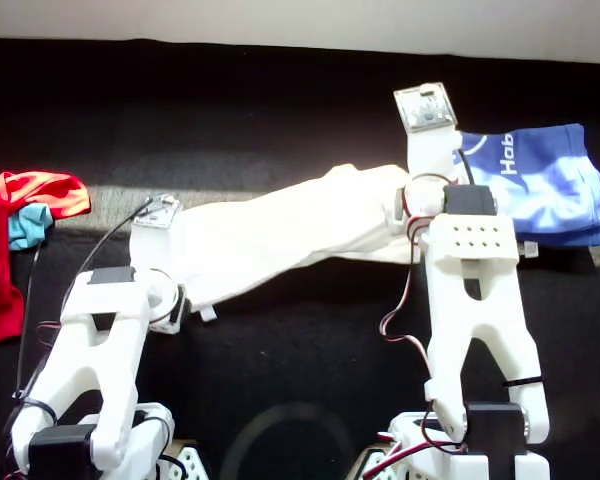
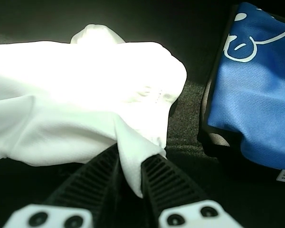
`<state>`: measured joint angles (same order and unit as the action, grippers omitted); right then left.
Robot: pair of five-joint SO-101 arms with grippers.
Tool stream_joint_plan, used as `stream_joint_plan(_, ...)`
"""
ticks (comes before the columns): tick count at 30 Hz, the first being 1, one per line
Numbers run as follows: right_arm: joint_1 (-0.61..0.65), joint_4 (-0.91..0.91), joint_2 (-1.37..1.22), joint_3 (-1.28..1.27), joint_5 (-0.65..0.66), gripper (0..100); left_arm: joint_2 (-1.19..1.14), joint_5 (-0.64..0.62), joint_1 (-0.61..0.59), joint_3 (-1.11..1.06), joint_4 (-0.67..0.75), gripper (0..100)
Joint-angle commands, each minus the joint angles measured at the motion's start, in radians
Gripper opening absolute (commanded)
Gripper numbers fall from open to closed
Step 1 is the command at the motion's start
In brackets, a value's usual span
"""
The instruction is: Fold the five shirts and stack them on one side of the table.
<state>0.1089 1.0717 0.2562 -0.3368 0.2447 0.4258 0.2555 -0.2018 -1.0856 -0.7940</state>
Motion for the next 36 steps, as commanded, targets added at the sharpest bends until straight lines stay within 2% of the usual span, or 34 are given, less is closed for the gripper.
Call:
stream_joint_plan(1, 0.008, -0.007, 0.047, 0.002, 0.008, 0.5, 0.074, -0.002, -0.008, 0.038, -0.037, 6)
stream_joint_plan(4, 0.008, -0.007, 0.047, 0.002, 0.008, 0.5, 0.171, -0.002, -0.008, 0.048, -0.103, 1)
stream_joint_plan(8, 0.008, -0.005, 0.048, 0.004, 0.002, 0.5, 0.311, -0.002, -0.002, 0.122, -0.224, 1)
stream_joint_plan(12, 0.01, 0.048, 0.125, 0.013, -0.124, 0.5, 0.414, -0.002, 0.033, 0.252, -0.356, 1)
stream_joint_plan(14, 0.008, 0.047, 0.214, 0.012, -0.13, 0.5, 0.438, -0.002, 0.045, 0.325, -0.405, 1)
stream_joint_plan(22, 0.002, -0.093, 0.463, 0.016, -0.083, 0.5, 0.44, -0.002, 0.044, 0.699, -0.456, 1)
stream_joint_plan(25, 0.002, -0.114, 0.507, 0.117, -0.083, 0.5, 0.44, -0.002, 0.044, 0.822, -0.46, 1)
stream_joint_plan(30, 0.002, -0.068, 0.512, 0.338, -0.083, 0.5, 0.441, -0.002, 0.044, 1.007, -0.575, 1)
stream_joint_plan(36, 0.002, -0.021, 0.512, 0.542, -0.026, 0.5, 0.446, -0.055, 0.041, 1.11, -0.643, 1)
